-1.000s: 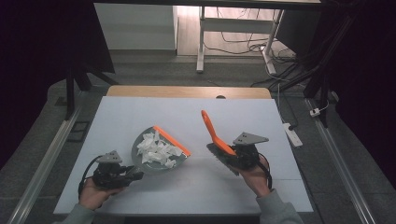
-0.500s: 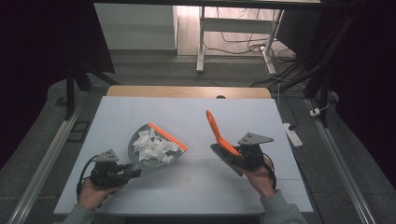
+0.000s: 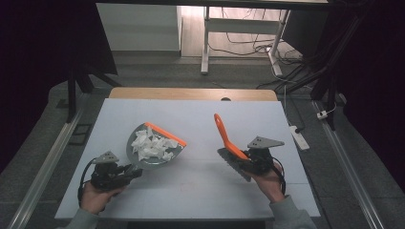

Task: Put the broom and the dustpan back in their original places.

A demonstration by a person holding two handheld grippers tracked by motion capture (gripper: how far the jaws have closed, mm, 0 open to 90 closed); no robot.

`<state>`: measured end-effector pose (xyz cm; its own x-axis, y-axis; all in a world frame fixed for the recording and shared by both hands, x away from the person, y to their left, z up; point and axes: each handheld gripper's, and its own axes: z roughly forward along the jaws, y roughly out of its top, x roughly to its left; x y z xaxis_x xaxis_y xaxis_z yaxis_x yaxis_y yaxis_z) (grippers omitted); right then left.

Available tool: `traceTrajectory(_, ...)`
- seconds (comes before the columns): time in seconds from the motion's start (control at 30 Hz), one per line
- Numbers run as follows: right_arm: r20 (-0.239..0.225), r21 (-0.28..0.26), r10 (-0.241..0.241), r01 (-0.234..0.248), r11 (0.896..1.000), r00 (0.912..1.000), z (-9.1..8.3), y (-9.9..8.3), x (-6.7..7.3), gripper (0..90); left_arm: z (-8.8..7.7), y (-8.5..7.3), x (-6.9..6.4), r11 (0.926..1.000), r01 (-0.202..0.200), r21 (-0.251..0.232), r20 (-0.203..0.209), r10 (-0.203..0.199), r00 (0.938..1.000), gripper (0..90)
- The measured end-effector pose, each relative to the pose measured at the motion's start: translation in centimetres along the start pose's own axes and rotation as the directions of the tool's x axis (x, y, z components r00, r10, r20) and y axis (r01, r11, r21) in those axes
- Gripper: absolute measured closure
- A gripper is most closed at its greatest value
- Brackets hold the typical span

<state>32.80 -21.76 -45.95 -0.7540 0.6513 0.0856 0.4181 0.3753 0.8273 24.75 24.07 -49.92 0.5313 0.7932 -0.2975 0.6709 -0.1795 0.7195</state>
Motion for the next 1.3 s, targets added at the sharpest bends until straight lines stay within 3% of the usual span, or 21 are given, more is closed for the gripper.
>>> traceTrajectory(0.2,-0.012,0.0,0.013,-0.013,1.0,0.9998,-0.2,-0.1,-0.1,70.5,-0.3,-0.3,0.3,0.9984,0.048,-0.028,-0.039,-0.049,0.998,61.4)
traceTrajectory(0.63,-0.043,0.018,0.037,-0.036,0.999,0.9984,-0.4,-0.4,0.2,70.5,-0.5,-1.1,0.5,0.9898,0.135,-0.044,-0.101,-0.139,0.9851,61.4)
traceTrajectory(1.07,-0.035,0.045,0.106,-0.104,0.993,0.9937,-0.4,-1.4,-0.2,70.5,0.1,-1.6,0.2,0.9804,0.191,-0.046,-0.181,-0.197,0.9635,61.4)
traceTrajectory(1.3,-0.032,0.069,0.121,-0.119,0.991,0.9921,-0.1,-1.9,-0.2,70.5,0.5,-1.7,0.7,0.972,0.231,-0.043,-0.19,-0.235,0.9532,61.4)
